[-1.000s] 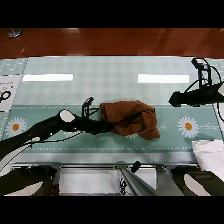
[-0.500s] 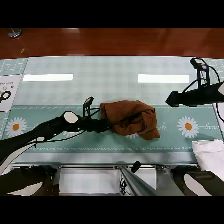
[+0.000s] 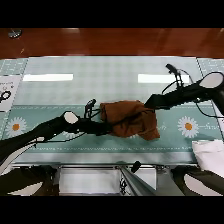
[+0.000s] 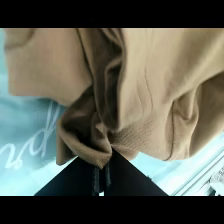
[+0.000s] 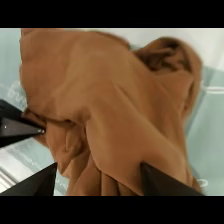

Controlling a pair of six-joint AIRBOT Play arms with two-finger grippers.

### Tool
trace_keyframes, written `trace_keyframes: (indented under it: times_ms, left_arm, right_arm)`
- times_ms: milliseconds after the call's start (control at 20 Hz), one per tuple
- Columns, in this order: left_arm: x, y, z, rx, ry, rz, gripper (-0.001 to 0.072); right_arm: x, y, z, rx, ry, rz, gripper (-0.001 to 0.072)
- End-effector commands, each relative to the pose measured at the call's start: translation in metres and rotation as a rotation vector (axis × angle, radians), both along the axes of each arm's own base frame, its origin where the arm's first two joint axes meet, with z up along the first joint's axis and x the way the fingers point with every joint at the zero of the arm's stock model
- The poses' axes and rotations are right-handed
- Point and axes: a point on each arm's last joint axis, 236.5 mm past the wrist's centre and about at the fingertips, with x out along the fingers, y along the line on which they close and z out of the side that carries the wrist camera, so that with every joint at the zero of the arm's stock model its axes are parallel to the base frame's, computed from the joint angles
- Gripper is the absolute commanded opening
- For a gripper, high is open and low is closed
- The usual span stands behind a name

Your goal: Fold the shirts.

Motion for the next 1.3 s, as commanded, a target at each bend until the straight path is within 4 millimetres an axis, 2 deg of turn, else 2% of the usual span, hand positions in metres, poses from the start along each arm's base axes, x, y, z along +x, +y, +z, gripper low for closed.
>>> trace_keyframes:
  times_ms: [0, 100, 150, 200, 250, 300, 400, 450, 550, 650, 750, 850, 900, 1000, 1100, 1150, 1250]
  left_arm:
    - [-0.001, -0.001, 0.003, -0.011, 0.007, -0.001, 0.0022]
    - [-0.001, -0.001, 0.004, -0.012, 0.007, -0.001, 0.0022]
    - [-0.001, -0.001, 0.004, -0.012, 0.008, -0.002, 0.0023]
    - [-0.003, -0.002, 0.004, -0.013, 0.012, -0.005, 0.0023]
    - [-0.005, -0.002, 0.005, -0.017, 0.016, -0.012, 0.0022]
    - [-0.006, -0.003, 0.007, -0.020, 0.014, -0.021, 0.0022]
    - [-0.003, -0.004, 0.017, -0.033, -0.018, -0.024, 0.0021]
    - [0.001, -0.004, 0.027, -0.047, -0.047, -0.020, 0.0021]
    - [0.015, -0.003, 0.064, -0.100, -0.147, 0.003, 0.0021]
    - [0.035, 0.004, 0.127, -0.185, -0.317, 0.063, 0.0021]
    - [0.054, 0.024, 0.223, -0.301, -0.558, 0.148, 0.0021]
    - [0.063, 0.068, 0.342, -0.423, -0.859, 0.309, 0.0021]
    - [0.060, 0.095, 0.395, -0.475, -0.998, 0.397, 0.0021]
    - [0.034, 0.144, 0.486, -0.556, -1.249, 0.531, 0.0021]
    - [-0.001, 0.169, 0.546, -0.616, -1.398, 0.569, 0.0021]
    - [-0.017, 0.175, 0.568, -0.637, -1.456, 0.565, 0.0021]
    - [-0.041, 0.183, 0.600, -0.676, -1.528, 0.557, 0.0021]
  right_arm:
    - [-0.014, 0.014, -0.038, -0.073, 0.054, 0.134, 0.0610]
    - [-0.003, 0.024, -0.055, -0.115, 0.016, 0.134, 0.0591]
    - [0.006, 0.030, -0.060, -0.123, -0.015, 0.113, 0.0555]
    - [0.015, 0.035, -0.062, -0.128, -0.054, 0.101, 0.0383]
    - [0.025, 0.037, -0.061, -0.135, -0.098, 0.085, 0.0143]
    - [0.032, 0.037, -0.057, -0.133, -0.127, 0.068, 0.0034]
    - [0.049, 0.027, -0.036, -0.142, -0.201, 0.044, 0.0034]
    - [0.061, 0.019, -0.017, -0.156, -0.259, 0.029, 0.0034]
    - [0.085, -0.003, 0.037, -0.176, -0.402, -0.028, 0.0033]
    - [0.099, -0.025, 0.107, -0.179, -0.568, -0.100, 0.0033]
    - [0.096, -0.042, 0.182, -0.164, -0.737, -0.160, 0.0033]
    - [0.078, -0.052, 0.252, -0.142, -0.893, -0.209, 0.0033]
    - [0.065, -0.054, 0.285, -0.116, -0.957, -0.242, 0.0033]
    - [0.038, -0.056, 0.337, -0.068, -1.065, -0.285, 0.0033]
    - [0.012, -0.059, 0.377, -0.027, -1.147, -0.323, 0.0033]
    - [0.001, -0.062, 0.393, -0.018, -1.180, -0.342, 0.0033]
    - [-0.021, -0.067, 0.419, -0.005, -1.242, -0.372, 0.0033]
